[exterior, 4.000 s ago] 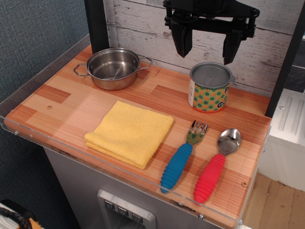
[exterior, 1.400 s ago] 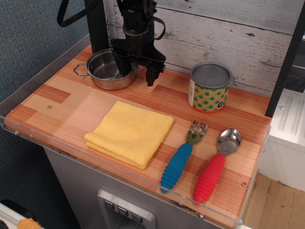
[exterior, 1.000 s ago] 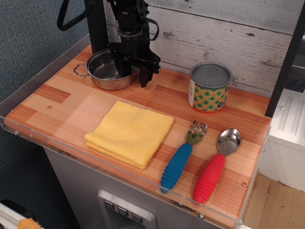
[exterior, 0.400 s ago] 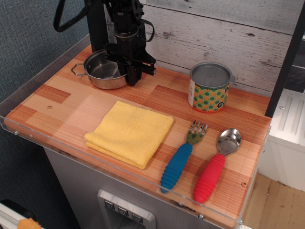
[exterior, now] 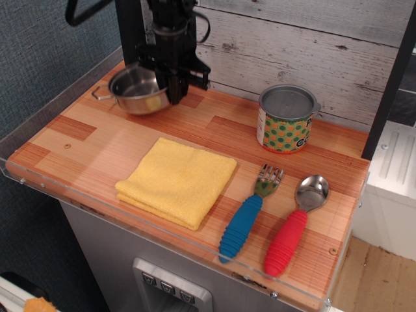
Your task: Pick up the pot and place it on the yellow cloth
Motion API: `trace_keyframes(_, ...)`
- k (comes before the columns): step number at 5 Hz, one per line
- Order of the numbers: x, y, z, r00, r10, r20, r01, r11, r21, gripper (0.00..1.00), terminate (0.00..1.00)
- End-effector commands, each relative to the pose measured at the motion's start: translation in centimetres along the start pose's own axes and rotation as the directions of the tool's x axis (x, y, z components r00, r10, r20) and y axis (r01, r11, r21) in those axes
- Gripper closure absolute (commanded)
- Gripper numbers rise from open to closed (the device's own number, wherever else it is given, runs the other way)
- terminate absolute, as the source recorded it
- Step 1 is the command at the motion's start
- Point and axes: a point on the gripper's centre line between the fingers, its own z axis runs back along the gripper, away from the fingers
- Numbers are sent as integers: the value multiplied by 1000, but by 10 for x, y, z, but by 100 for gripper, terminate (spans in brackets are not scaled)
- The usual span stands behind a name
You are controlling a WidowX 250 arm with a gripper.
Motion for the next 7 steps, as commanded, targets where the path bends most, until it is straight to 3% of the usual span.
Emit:
trace_keyframes(1, -3, -15, 44, 998, -27, 51, 25, 998, 55, 100, 0)
trace_keyframes(3, -33, -50, 55, 998, 8, 58, -10, 999, 32, 100, 0)
trace_keyframes(4, -48, -65, 57, 999, 0, 46, -2, 999, 47, 100, 0)
trace_keyframes(6, -62, -88, 41, 1000, 13, 14, -14, 998, 64, 100, 0)
trace_keyframes(7, -63, -100, 34, 1000, 5, 26, -6, 999, 44, 100, 0)
